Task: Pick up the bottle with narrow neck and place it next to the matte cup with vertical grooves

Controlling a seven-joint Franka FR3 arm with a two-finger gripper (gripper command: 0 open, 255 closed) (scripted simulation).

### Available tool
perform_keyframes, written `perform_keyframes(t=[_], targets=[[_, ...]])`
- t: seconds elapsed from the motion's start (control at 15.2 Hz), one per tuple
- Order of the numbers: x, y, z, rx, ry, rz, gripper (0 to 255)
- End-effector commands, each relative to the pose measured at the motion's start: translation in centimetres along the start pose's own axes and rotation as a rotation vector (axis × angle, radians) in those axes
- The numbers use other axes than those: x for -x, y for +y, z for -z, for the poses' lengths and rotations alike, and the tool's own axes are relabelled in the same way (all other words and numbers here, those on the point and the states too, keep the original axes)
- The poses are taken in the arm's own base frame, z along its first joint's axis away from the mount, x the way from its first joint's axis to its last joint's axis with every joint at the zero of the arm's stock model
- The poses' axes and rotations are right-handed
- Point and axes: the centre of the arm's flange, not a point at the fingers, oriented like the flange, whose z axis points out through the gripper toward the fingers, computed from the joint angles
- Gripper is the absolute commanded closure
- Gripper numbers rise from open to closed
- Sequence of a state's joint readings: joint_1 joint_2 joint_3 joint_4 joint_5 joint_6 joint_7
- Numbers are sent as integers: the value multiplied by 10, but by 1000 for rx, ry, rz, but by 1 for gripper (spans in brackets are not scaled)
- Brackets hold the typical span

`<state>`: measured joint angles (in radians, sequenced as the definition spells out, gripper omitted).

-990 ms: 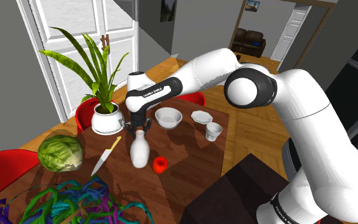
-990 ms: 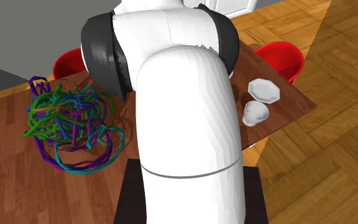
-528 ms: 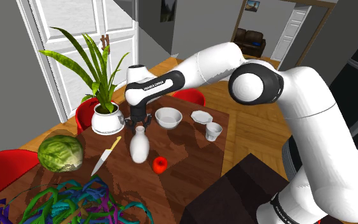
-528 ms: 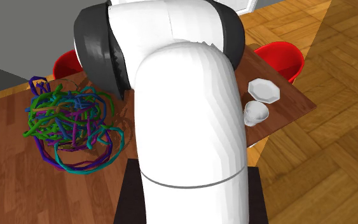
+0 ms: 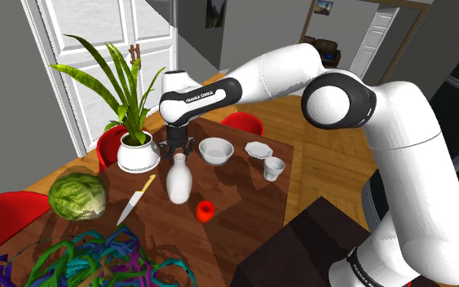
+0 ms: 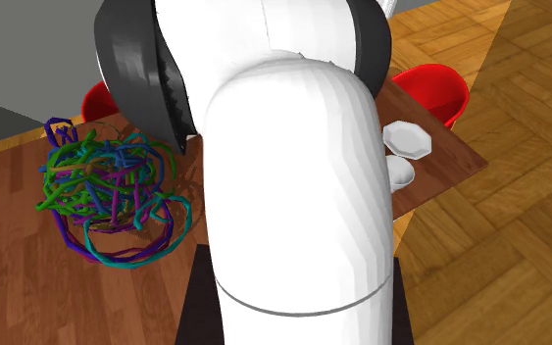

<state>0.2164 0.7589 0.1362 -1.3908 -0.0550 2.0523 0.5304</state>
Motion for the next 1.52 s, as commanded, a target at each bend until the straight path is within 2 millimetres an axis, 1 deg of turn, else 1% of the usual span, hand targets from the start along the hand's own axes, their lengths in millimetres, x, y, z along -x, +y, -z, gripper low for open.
perform_keyframes(t=[0.0,1.45], targets=[[1,0,11,0,0,0,255],[13,1,127,0,0,0,255]])
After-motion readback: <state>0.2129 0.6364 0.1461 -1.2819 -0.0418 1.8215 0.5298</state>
